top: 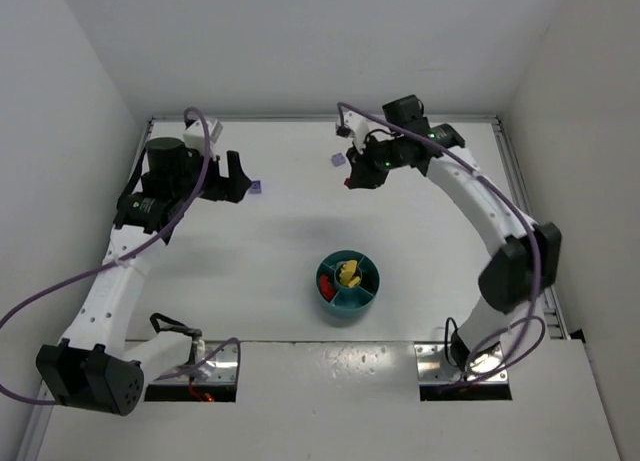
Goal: Sort the legos into containers by color
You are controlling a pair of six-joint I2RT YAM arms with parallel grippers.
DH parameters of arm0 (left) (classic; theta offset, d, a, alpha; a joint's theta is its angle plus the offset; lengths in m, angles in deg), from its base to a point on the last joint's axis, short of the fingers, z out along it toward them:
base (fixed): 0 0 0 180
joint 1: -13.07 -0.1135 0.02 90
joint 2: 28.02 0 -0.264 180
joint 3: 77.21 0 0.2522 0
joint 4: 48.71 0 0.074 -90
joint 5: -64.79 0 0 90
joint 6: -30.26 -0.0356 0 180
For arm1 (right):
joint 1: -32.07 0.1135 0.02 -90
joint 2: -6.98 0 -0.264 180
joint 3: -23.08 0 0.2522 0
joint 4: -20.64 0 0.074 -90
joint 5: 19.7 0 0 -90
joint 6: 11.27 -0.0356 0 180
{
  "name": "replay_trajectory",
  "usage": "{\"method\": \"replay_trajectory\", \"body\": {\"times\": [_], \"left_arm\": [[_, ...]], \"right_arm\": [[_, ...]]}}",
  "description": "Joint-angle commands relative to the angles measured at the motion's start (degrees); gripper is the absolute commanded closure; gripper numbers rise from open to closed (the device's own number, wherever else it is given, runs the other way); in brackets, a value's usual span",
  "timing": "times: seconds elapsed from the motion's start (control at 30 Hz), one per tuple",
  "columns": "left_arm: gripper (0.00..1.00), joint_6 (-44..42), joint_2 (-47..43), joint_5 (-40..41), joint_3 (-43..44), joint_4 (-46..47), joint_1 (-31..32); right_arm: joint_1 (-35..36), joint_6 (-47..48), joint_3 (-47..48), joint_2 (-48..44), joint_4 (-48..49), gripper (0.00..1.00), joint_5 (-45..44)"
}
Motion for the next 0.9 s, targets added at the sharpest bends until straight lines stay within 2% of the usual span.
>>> {"method": "replay_trajectory", "body": {"times": [0.0,0.07,0.23,0.3,0.5,0.87], "left_arm": [[0.09,2.83,-2.5,3.25,-0.92,2.34,-1.61],[0.01,3.54,-3.38,3.79,-1.45,2.34,-2.23],[0.01,5.12,-4.01,11.25,-1.28,0.15,-4.25],[0.01,5.12,-3.31,11.26,-0.58,-0.99,-5.05],[0.01,4.6,-3.3,10.12,-1.18,-2.14,-6.98],[0.01,3.98,-3.3,9.59,-2.33,-2.14,-6.98]], "right_arm": [[3.31,3.11,-1.78,-7.41,-6.06,0.96,9.03],[6.29,3.11,-3.26,-10.48,-8.86,0.96,10.7],[14.03,0.13,-11.26,-16.82,-8.26,0.96,8.87],[17.98,-0.49,-14.26,-18.05,-7.56,0.96,6.41],[24.93,1.53,-18.04,-18.06,-8.08,0.96,0.25],[34.26,4.61,-14.44,-10.15,-12.48,0.96,-6.7]]}}
